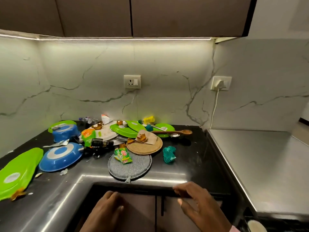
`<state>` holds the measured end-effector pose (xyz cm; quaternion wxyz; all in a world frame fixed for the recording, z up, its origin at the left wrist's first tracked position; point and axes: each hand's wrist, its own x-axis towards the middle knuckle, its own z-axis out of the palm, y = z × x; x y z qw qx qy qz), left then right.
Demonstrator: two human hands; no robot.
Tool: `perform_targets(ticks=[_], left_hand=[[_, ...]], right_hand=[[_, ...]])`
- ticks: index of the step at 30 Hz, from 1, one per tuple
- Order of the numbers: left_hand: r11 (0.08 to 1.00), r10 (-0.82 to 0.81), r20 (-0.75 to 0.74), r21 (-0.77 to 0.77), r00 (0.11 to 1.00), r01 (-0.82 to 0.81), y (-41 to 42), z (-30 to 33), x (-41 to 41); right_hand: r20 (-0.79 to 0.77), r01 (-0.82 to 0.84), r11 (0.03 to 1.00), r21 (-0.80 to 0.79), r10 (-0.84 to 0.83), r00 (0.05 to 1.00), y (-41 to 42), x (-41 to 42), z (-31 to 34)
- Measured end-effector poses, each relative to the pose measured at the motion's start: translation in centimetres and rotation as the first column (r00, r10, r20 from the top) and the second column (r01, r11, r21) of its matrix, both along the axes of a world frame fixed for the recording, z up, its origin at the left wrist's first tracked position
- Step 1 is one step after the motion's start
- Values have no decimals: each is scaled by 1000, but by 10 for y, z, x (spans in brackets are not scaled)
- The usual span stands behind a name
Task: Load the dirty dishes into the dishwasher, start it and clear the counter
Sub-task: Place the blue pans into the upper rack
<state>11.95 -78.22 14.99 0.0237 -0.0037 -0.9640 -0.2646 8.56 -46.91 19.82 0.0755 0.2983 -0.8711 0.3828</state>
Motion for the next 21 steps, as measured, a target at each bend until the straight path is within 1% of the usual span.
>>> perform_targets(ticks=[2, 7, 10, 13, 16, 19, 21], left_hand=[[1000, 12, -10, 4, 1000, -12, 3, 6, -26], [997, 61, -10, 47, 998, -60, 17, 0, -132], [994, 82, -21, 76, 996, -80, 30, 3, -187], [992, 100, -68, 82, 993, -95, 35, 10, -238], [988, 137, -96, 90, 986, -129, 29, 21, -257], [975, 215, -75, 76, 974, -210, 7, 21, -256], [956, 292, -78, 61, 953, -288, -15, 21, -245]], right_hand=[[-9, 32, 999, -17, -32, 999, -1, -33, -1], [62, 42, 994, -102, -36, 997, 1, -144, -10], [104, 21, 994, -110, -10, 995, 1, -205, -10], [125, -21, 996, -87, 31, 992, -3, -269, -4], [147, -33, 996, -87, 45, 988, -13, -311, -3], [151, -83, 992, -96, 97, 984, -39, -337, -4], [150, -145, 982, -121, 163, 975, -64, -344, -5]])
